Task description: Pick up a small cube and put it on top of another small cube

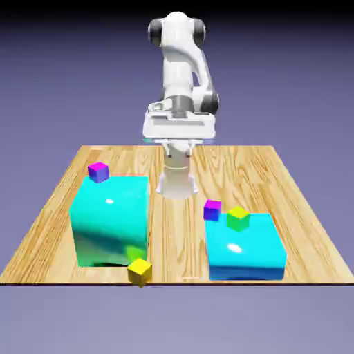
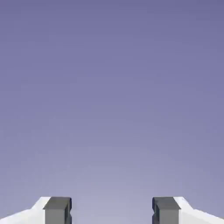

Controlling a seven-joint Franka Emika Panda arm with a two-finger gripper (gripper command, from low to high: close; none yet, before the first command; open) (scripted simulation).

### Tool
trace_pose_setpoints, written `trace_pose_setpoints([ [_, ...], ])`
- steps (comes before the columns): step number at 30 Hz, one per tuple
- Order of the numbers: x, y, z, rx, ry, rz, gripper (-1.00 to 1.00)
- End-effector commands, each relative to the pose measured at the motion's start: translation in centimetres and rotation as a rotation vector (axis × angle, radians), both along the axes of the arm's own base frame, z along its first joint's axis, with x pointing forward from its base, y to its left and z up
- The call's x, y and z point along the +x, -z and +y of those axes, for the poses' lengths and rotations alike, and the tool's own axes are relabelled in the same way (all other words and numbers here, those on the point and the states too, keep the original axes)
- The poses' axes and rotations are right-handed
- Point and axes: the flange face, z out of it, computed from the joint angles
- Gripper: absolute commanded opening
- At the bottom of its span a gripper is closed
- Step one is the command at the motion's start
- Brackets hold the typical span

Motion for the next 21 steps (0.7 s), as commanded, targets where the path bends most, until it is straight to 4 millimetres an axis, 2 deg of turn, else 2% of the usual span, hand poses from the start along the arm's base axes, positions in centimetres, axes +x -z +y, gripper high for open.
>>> trace_pose_setpoints([
  [1,1.0,0.4,-0.5,0.016,0.018,0.040,0.00],
  [6,5.7,2.8,-3.1,0.094,0.105,0.236,0.00],
  [11,9.8,6.0,-5.7,0.166,0.190,0.428,0.00],
  [21,16.0,14.2,-10.8,0.289,0.349,0.796,0.00],
])
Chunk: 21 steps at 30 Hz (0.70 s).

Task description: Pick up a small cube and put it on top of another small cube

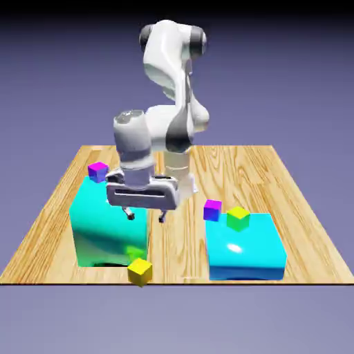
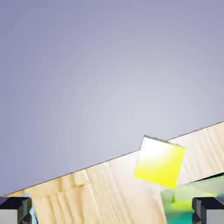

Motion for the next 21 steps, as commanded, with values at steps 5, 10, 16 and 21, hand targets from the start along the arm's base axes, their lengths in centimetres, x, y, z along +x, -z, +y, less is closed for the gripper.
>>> trace_pose_setpoints([
  [5,2.0,4.6,-2.2,0.052,0.065,0.176,0.00],
  [10,3.4,9.3,-3.9,0.097,0.120,0.346,0.00],
  [16,4.1,14.0,-5.1,0.135,0.161,0.512,0.00],
  [21,1.8,20.2,-3.5,0.135,0.161,0.512,-1.00],
])
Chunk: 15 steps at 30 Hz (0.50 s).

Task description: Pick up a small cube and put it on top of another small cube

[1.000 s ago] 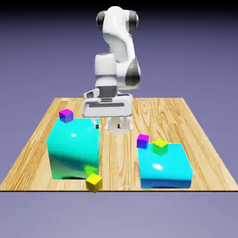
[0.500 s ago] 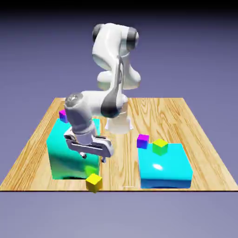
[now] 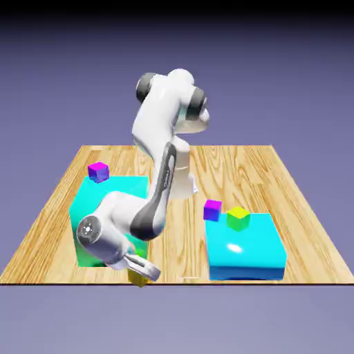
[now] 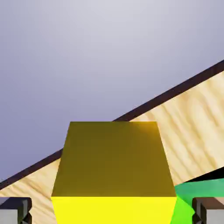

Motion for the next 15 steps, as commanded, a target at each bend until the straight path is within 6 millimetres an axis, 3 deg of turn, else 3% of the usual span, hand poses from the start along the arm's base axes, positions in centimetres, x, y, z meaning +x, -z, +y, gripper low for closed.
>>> trace_pose_setpoints([
  [1,0.0,0.0,0.0,0.000,0.000,0.000,-1.00],
  [4,2.2,-5.6,-1.5,0.000,0.000,0.000,-1.00],
  [5,2.4,-6.5,0.0,0.013,-0.043,0.002,-1.00],
  [10,1.7,-9.4,11.0,0.082,-0.354,0.011,-1.00],
  [15,-0.8,-13.2,21.7,0.110,-0.690,0.012,-1.00],
])
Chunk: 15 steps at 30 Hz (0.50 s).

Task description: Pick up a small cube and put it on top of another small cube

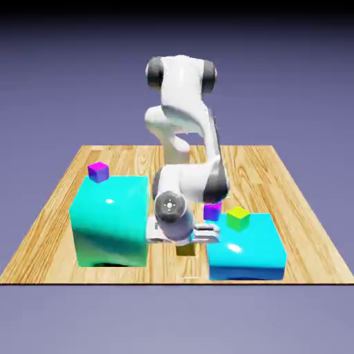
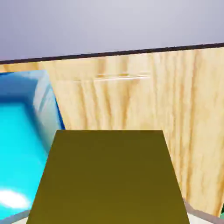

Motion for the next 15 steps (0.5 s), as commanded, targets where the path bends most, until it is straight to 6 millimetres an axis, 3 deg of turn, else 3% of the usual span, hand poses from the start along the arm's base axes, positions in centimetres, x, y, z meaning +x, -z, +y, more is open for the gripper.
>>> trace_pose_setpoints([
  [1,-0.7,-0.8,2.0,0.000,-0.071,-0.004,-1.00],
  [5,-4.5,-4.2,9.6,-0.011,-0.352,-0.029,-1.00],
  [10,-10.8,-8.3,17.8,-0.066,-0.709,-0.075,-1.00],
  [12,-11.7,-8.8,18.8,-0.077,-0.755,-0.082,-1.00],
  [15,-12.9,-4.3,17.3,-0.078,-0.755,-0.083,-1.00],
])
